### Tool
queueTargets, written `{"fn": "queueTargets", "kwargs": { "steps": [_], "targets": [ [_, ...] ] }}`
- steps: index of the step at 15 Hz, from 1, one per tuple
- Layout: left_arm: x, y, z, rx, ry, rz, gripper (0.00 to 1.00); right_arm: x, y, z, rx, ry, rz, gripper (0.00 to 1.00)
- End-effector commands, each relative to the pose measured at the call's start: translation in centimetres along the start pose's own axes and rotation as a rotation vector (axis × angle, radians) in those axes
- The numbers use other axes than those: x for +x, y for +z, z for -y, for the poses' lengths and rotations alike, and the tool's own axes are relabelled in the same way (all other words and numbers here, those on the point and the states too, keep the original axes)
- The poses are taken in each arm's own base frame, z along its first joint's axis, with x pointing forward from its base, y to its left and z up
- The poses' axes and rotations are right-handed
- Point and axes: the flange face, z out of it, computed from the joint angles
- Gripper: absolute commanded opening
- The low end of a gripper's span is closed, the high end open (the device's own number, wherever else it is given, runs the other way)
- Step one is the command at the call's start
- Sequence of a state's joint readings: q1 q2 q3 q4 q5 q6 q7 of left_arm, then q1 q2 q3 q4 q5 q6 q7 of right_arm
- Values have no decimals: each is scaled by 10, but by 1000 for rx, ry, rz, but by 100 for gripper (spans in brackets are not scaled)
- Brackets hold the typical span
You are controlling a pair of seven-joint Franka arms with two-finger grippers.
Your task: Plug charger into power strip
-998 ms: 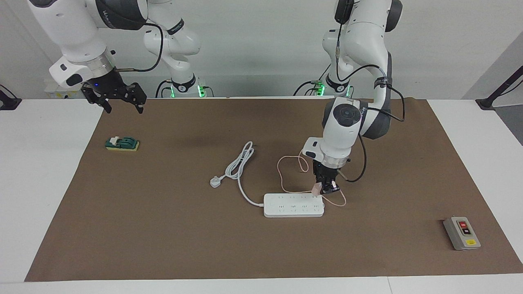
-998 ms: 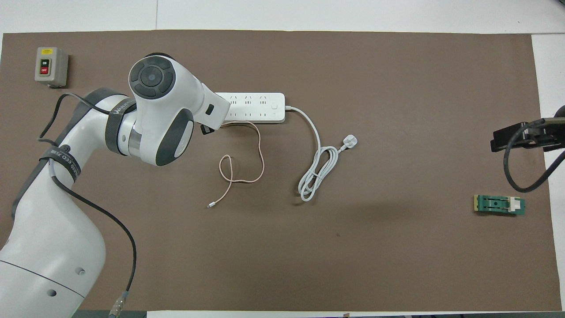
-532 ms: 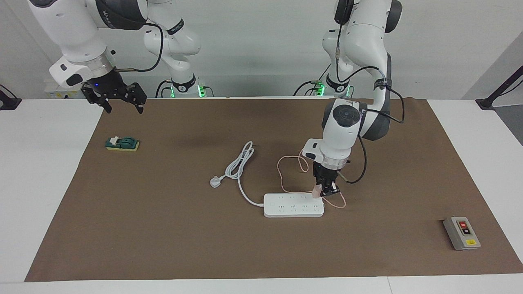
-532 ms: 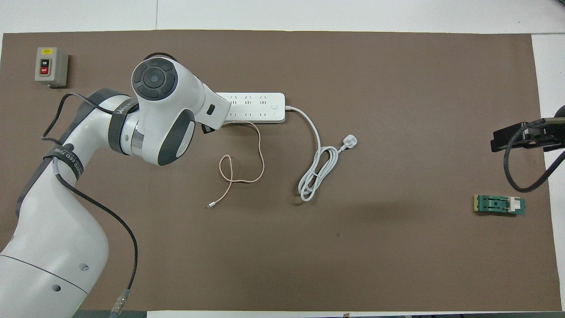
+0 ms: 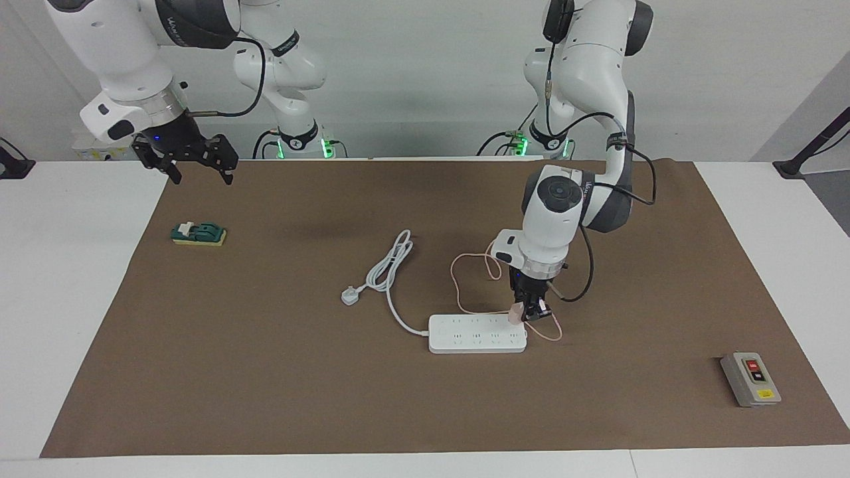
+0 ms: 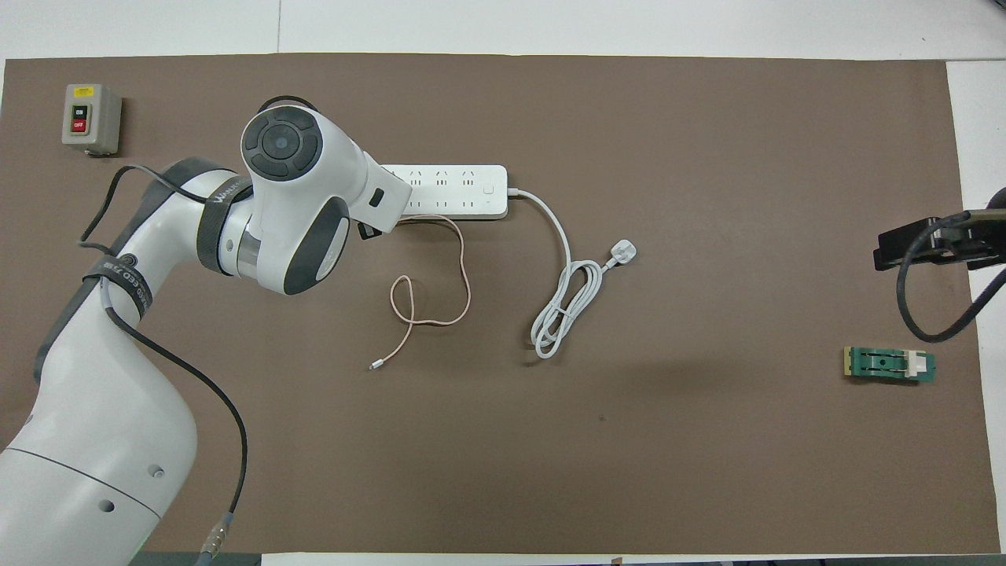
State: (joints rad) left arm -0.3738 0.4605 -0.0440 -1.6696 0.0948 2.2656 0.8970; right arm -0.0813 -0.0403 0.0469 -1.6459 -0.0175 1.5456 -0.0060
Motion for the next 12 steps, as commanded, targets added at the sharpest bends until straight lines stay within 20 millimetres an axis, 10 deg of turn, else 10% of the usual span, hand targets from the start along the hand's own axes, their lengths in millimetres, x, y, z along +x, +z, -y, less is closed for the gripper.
{"fn": "queueTargets", "kwargs": {
  "steps": [1, 12],
  "targets": [
    [1, 7, -1, 18, 15, 7, 0, -1, -2, -2, -11, -14, -6, 100],
    [7, 16, -15, -1, 30, 20, 0, -3, -5, 3, -12, -20, -14, 100]
  ]
}}
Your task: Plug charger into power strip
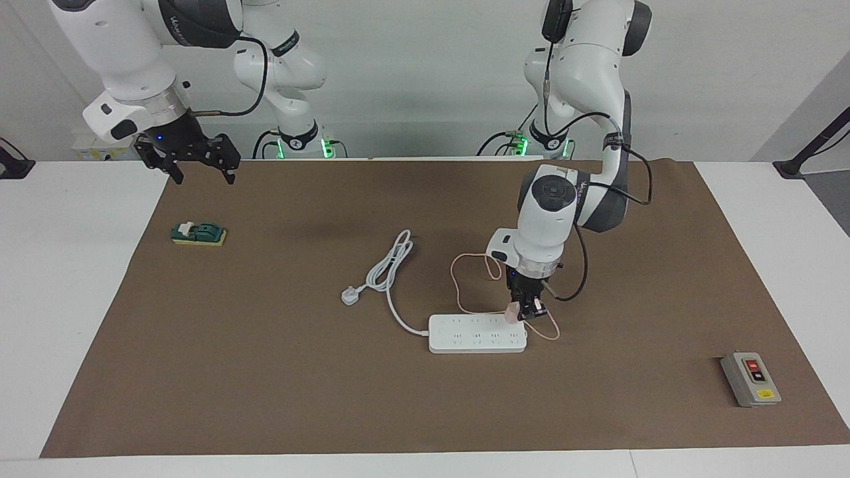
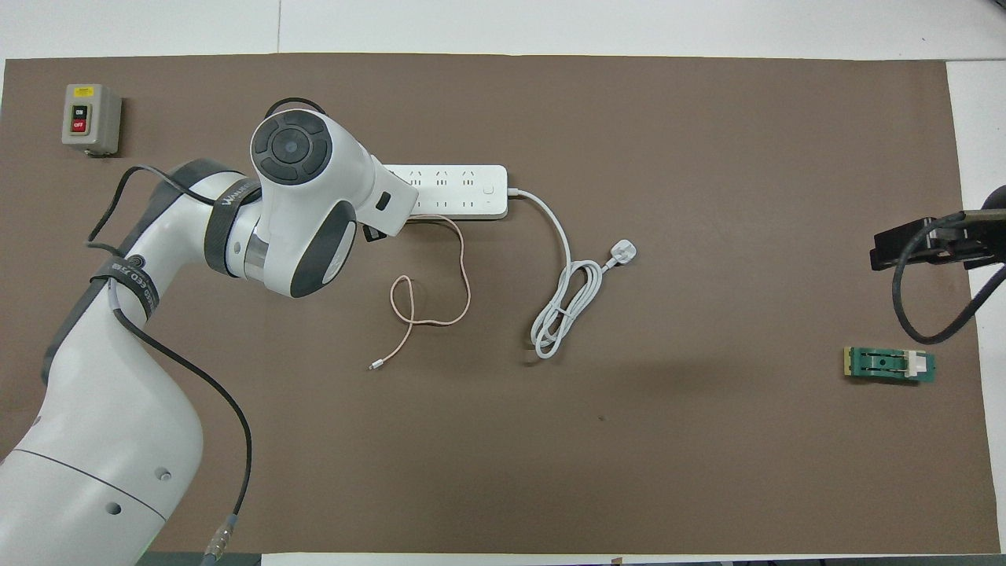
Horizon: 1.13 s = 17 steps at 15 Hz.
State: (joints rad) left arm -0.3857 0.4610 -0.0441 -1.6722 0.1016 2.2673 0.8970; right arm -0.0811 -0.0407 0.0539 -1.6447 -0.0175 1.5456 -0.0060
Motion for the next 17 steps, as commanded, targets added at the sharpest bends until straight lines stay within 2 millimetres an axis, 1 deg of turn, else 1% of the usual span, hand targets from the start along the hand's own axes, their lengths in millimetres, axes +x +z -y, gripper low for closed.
{"fn": "queueTargets", "kwargs": {
  "steps": [1, 4, 7, 12, 13, 15, 17],
  "targets": [
    [-1, 17, -11, -5, 13, 19, 0, -2, -3, -1, -10, -12, -11, 100],
    [-3, 22, -13, -3, 26, 32, 0, -3, -3, -1, -10, -15, -5, 100],
    [-1, 20, -11, 50, 96, 81, 0, -4, -2, -2, -10, -13, -3, 100],
    [-1, 18, -8, 63, 108, 81, 0, -4, -2, -2, -10, -13, -3, 100],
    [-4, 24, -10, 53, 103, 87, 0, -4, -2, -3, -10, -12, -3, 100],
    [-10, 28, -9, 38, 80, 93, 0, -4, -2, -3, -10, -12, -3, 100],
    [-11, 33, -15, 12, 67, 106, 0, -4, -2, -3, -10, -12, -3, 100]
  ]
}}
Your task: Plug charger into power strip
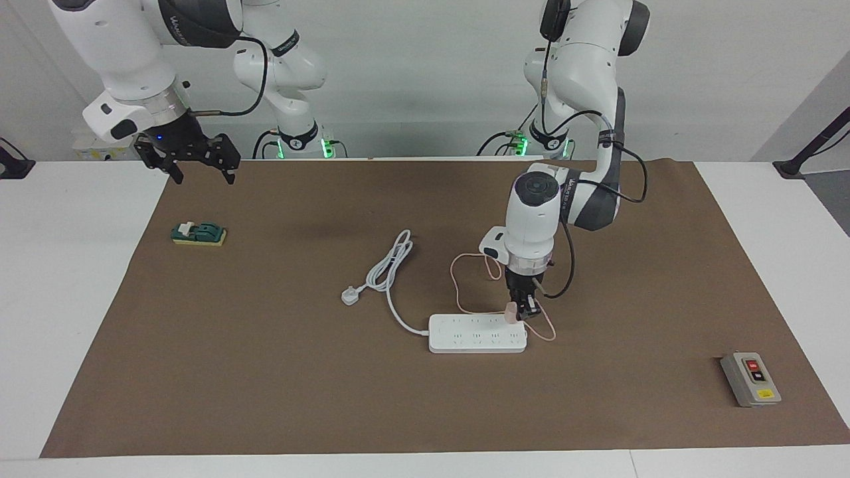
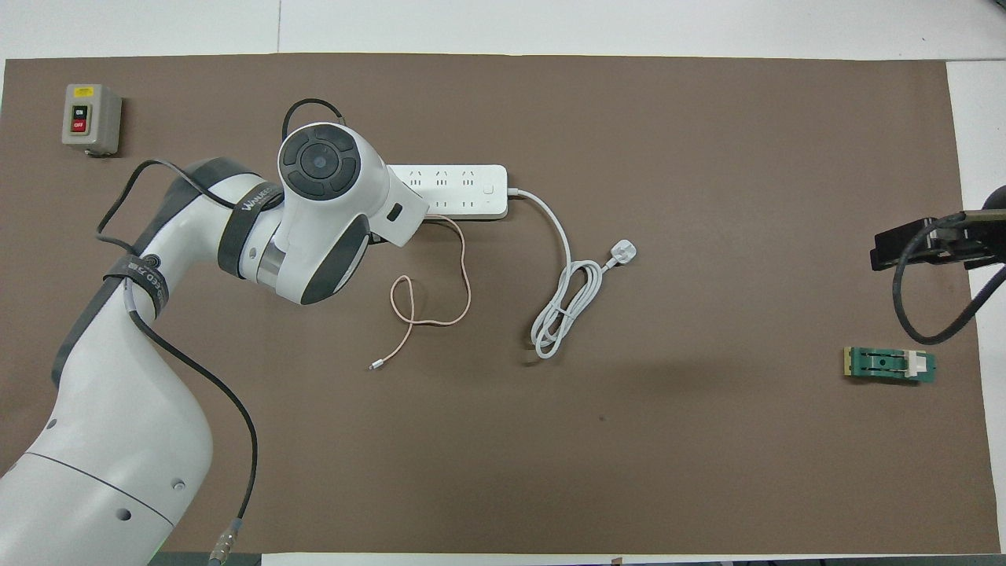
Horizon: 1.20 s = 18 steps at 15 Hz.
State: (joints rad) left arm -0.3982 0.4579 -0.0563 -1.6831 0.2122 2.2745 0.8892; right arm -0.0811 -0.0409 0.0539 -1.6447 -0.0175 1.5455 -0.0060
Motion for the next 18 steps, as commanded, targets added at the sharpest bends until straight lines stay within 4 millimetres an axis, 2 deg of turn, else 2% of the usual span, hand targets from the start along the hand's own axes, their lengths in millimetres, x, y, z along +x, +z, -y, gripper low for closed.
{"fn": "queueTargets", "kwargs": {
  "steps": [1, 6, 8, 11, 18],
  "targets": [
    [-17, 34, -13, -67, -26, 60, 0, -4, -2, -3, -10, -12, -3, 100],
    [-12, 31, -25, -170, -54, 61, 0, -4, -2, -3, -10, -12, -3, 100],
    [-11, 27, -21, -172, -61, 60, 0, -4, -2, -3, -10, -12, -1, 100],
    [5, 12, -11, -171, -61, 53, 0, -4, -2, -3, -10, -12, -1, 100],
    [10, 25, 1, -186, -49, 86, 0, -4, -2, -3, -10, -12, -3, 100]
  ]
}}
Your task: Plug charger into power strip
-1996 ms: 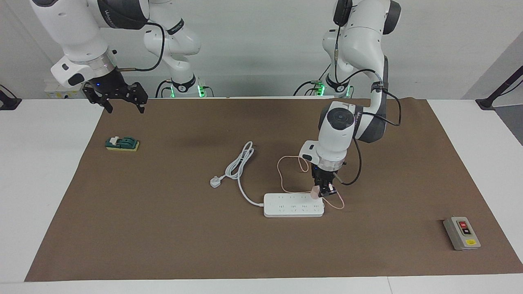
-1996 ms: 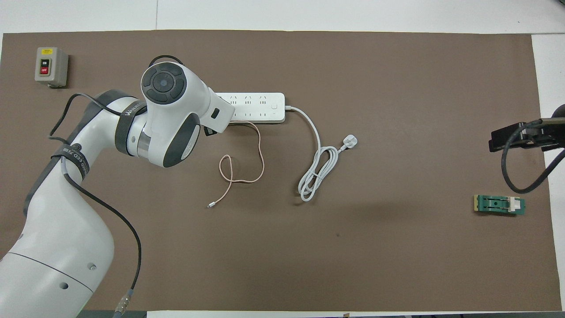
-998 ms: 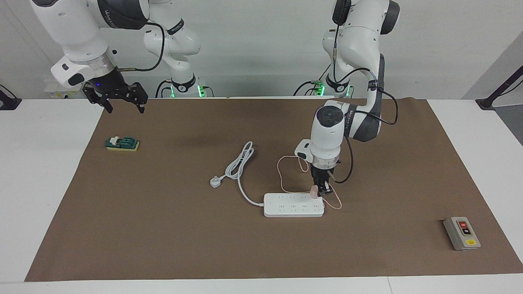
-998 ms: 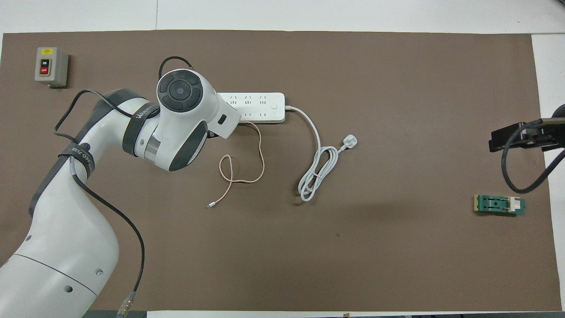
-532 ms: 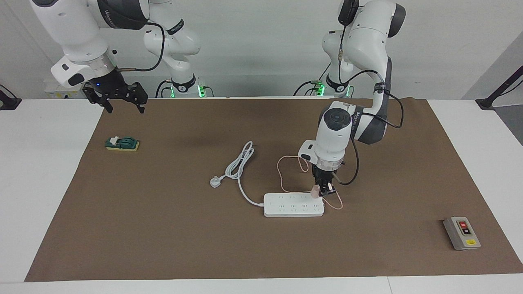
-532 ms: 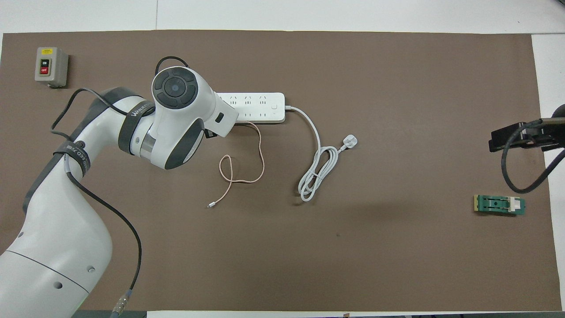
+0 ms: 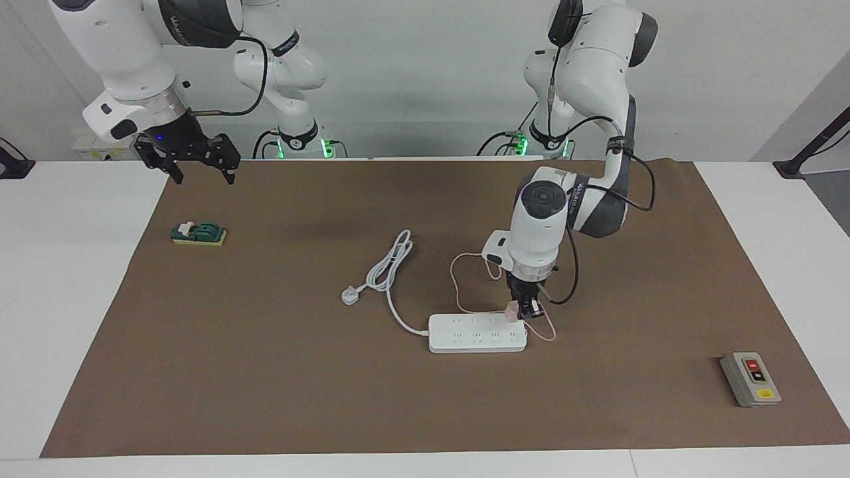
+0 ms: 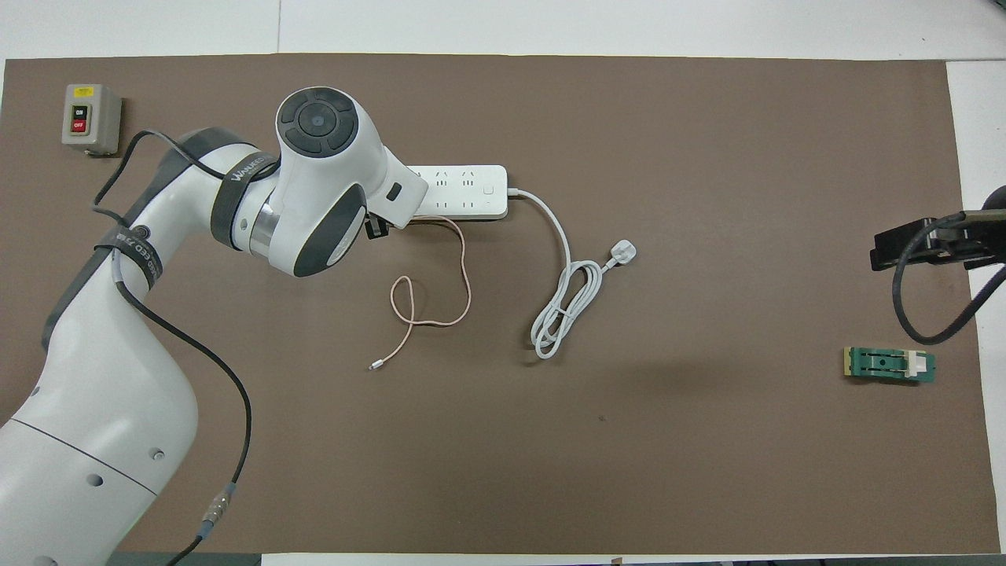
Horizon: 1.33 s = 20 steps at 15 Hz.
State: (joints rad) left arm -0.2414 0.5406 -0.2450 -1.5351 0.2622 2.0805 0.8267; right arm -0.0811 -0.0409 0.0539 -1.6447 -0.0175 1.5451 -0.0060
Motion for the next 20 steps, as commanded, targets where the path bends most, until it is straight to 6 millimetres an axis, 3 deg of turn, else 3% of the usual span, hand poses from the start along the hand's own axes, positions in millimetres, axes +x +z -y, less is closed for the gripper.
{"fn": "queueTargets", "kwargs": {
  "steps": [1, 5, 11, 13, 20],
  "targets": [
    [10, 29, -14, -61, 24, 70, 0, -4, -2, -3, -10, -12, -3, 100],
    [25, 31, -3, -103, 27, 81, 0, -4, -2, -3, -10, -12, -3, 100],
    [21, 38, -3, -147, 32, 50, 0, -4, -2, -3, -10, -12, -3, 100],
    [23, 49, -5, -161, 58, 50, 0, -4, -2, -3, -10, -12, -3, 100],
    [32, 48, -4, -154, 173, 23, 0, -4, -2, -3, -10, -12, -3, 100]
  ]
}}
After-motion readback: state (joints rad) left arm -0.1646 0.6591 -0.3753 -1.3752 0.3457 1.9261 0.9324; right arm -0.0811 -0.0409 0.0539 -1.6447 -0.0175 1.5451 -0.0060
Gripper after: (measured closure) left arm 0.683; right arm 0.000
